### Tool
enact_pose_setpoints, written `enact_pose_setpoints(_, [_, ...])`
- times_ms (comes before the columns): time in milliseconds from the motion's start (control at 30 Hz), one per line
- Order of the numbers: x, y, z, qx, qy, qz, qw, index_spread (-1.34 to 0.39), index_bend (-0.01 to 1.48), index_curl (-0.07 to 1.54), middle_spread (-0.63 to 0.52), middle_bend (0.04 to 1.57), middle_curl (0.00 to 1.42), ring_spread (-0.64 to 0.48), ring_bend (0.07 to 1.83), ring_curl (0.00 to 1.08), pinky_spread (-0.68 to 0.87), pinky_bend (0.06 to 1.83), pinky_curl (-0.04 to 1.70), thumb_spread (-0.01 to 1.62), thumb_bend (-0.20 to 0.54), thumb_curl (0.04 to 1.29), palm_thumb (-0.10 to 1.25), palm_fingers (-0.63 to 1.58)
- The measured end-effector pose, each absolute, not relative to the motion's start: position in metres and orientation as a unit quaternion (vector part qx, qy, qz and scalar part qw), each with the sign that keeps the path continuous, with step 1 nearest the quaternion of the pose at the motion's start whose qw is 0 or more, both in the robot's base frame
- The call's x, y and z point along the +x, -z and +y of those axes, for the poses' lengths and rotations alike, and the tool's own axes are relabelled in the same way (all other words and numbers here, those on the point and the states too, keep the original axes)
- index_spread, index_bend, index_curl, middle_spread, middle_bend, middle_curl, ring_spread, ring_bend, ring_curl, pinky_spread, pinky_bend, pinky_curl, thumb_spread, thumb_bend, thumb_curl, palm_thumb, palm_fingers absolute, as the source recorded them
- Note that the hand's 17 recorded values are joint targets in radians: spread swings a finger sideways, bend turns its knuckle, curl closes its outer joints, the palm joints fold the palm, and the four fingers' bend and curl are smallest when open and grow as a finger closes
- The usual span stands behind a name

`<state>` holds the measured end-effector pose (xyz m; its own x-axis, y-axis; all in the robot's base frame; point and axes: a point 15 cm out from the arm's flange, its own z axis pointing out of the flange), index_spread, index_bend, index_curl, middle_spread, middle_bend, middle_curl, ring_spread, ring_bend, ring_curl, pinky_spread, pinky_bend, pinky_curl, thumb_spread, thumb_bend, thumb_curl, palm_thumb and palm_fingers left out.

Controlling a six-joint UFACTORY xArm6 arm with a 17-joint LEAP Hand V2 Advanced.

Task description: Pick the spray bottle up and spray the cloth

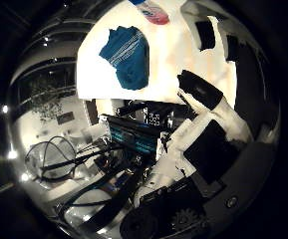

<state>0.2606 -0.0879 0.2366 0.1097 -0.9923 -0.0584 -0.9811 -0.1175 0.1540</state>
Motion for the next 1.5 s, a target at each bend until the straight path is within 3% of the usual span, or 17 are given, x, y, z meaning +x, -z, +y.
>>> enact_pose_setpoints(200, [0.272, -0.250, -0.086, 0.707, 0.083, -0.702, -0.024, -0.42, 0.37, 0.63, -0.17, 0.72, 0.58, -0.19, 0.87, 0.50, 0.09, 0.22, 1.03, 1.22, -0.020, 0.38, 0.89, 0.53])
enact_pose_setpoints(433, [0.273, -0.254, -0.093, 0.675, 0.097, -0.728, -0.072, -0.41, 0.27, 0.59, -0.17, 0.65, 0.56, -0.17, 0.85, 0.50, 0.12, 0.28, 1.02, 1.16, -0.033, 0.34, 0.66, 0.44])
enact_pose_setpoints(633, [0.283, -0.258, -0.098, 0.631, 0.111, -0.749, -0.169, -0.38, 0.22, 0.55, -0.15, 0.60, 0.53, -0.11, 0.74, 0.46, 0.19, 0.29, 0.97, 1.13, -0.029, 0.32, 0.57, 0.36])
enact_pose_setpoints(767, [0.293, -0.256, -0.110, 0.593, 0.113, -0.756, -0.252, -0.35, 0.19, 0.52, -0.11, 0.56, 0.51, -0.06, 0.69, 0.43, 0.28, 0.27, 0.91, 1.12, -0.024, 0.31, 0.54, 0.36])
enact_pose_setpoints(1033, [0.275, -0.207, -0.128, 0.532, 0.157, -0.780, -0.290, -0.26, 0.16, 0.42, 0.03, 0.36, 0.41, 0.11, 0.51, 0.35, 0.44, 0.32, 0.75, 1.04, -0.039, 0.29, 0.43, 0.11])
enact_pose_setpoints(1200, [0.282, -0.183, -0.125, 0.515, 0.192, -0.768, -0.328, -0.25, 0.15, 0.35, 0.13, 0.27, 0.36, 0.20, 0.34, 0.27, 0.43, 0.31, 0.62, 0.93, -0.042, 0.28, 0.29, -0.02])
enact_pose_setpoints(1500, [0.303, -0.161, -0.128, 0.498, 0.226, -0.751, -0.371, -0.25, 0.13, 0.25, 0.18, 0.22, 0.33, 0.22, 0.29, 0.26, 0.39, 0.34, 0.47, 0.86, -0.034, 0.30, 0.25, -0.02])
